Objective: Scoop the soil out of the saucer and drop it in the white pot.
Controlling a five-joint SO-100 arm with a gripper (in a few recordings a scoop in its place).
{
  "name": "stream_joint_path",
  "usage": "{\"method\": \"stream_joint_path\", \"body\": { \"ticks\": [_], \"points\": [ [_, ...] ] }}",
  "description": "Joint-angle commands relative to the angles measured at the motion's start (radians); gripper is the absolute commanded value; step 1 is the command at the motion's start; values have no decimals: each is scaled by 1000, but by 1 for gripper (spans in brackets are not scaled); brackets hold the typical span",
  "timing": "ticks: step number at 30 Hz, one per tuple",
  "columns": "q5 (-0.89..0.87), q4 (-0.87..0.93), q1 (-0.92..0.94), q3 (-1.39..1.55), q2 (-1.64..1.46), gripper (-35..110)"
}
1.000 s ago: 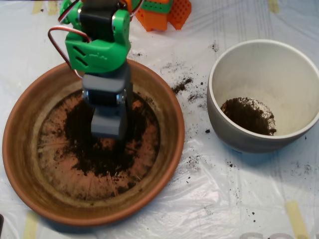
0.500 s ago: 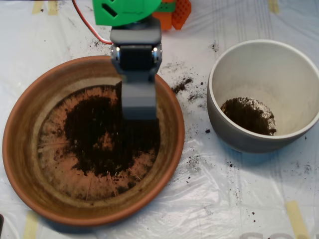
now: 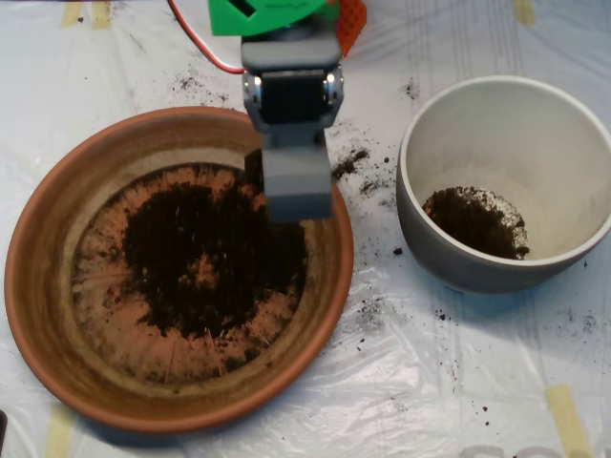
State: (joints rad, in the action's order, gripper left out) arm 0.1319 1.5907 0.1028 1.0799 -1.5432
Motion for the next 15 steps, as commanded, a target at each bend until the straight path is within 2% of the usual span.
{"method": "stream_joint_path", "body": {
  "ticks": [1,6,15],
  "points": [
    [11,-14,8,-31,-123,-1],
    [-8,38,-74,-143,-84,-1],
    [-23,63,-345,-282,40,-1]
  ]
}}
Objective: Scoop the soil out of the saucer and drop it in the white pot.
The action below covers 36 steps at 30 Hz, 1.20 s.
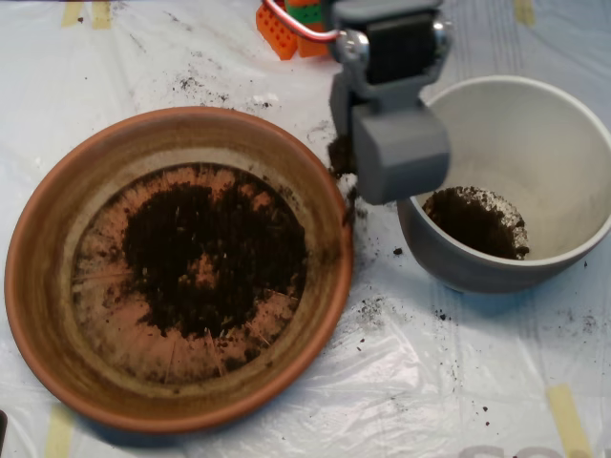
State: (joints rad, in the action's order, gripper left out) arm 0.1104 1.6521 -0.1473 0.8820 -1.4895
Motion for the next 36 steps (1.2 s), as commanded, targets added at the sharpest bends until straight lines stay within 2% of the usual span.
{"method": "stream_joint_path", "body": {
  "ticks": [1,9,12,15,21,26,31,36],
  "points": [
    [2,-3,-126,-84,5,-1],
    [9,-2,-278,-78,100,0],
    [17,20,-298,-51,89,21],
    [21,-18,-298,43,25,32],
    [17,-110,-282,236,-103,31],
    [17,-114,-267,265,-144,31],
    [5,-80,-247,186,-138,30],
    [-41,28,-173,-77,-60,29]
  ]
}}
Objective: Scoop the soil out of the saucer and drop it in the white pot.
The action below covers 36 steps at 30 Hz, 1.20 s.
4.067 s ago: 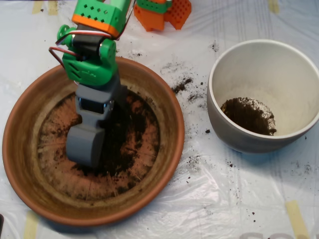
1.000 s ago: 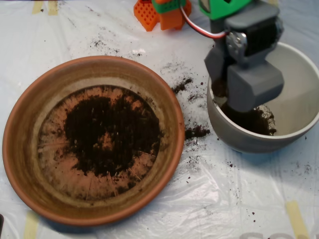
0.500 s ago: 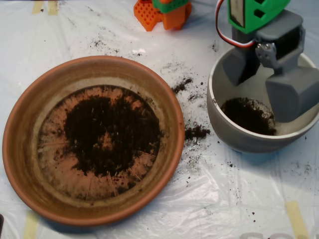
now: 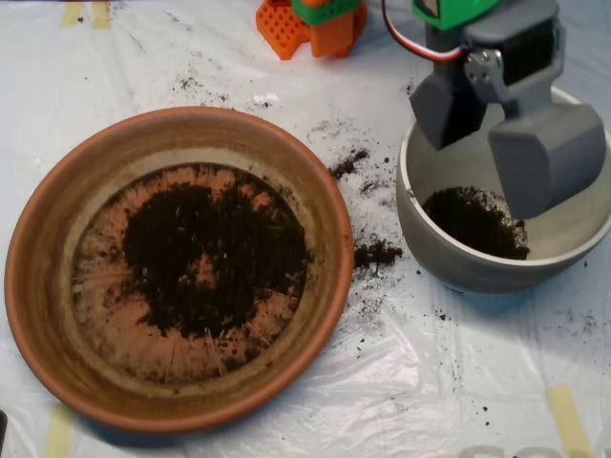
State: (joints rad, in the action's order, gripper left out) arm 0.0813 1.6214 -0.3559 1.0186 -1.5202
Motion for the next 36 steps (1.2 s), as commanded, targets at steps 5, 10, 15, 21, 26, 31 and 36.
{"method": "stream_joint_path", "body": {
  "ticks": [5,10,15,21,26,31,36],
  "points": [
    [-35,137,195,-397,43,28],
    [-54,176,377,-393,89,28],
    [0,67,546,-224,78,28],
    [71,-279,686,247,-127,30],
    [92,-463,769,563,-264,33],
    [110,-526,844,699,-287,37],
    [146,-629,911,867,-299,41]
  ]
}}
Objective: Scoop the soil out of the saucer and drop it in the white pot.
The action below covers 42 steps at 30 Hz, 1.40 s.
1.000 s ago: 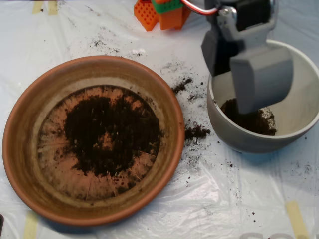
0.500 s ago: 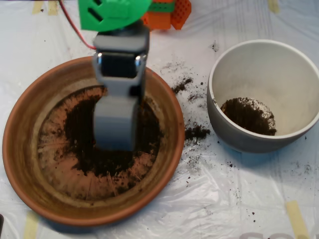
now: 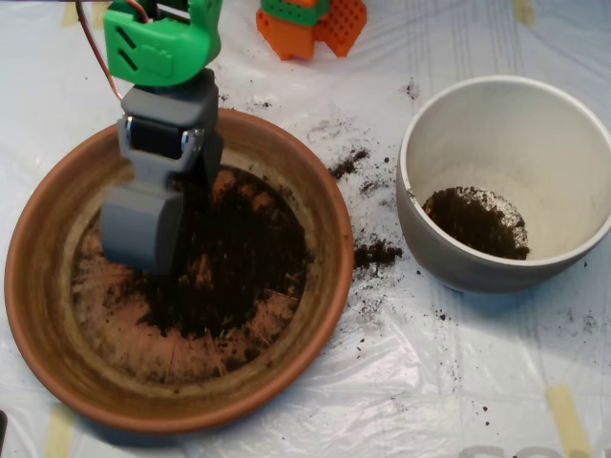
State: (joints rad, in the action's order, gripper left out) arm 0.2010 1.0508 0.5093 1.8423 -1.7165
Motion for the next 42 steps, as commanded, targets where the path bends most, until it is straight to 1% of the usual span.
{"method": "stream_joint_path", "body": {
  "ticks": [1,5,12,15,19,22,26,35,36,38,42],
  "points": [
    [29,-67,60,63,-103,42],
    [37,-104,92,130,-106,44],
    [-8,-126,109,207,-101,43],
    [-18,-103,117,176,-48,43],
    [-11,-120,130,124,34,42],
    [-2,-91,140,61,120,41],
    [6,-117,150,49,169,40],
    [8,-121,98,-57,267,39],
    [8,-118,94,-61,272,37],
    [-2,-115,89,-75,284,25],
    [8,-98,91,-86,295,21]
  ]
}}
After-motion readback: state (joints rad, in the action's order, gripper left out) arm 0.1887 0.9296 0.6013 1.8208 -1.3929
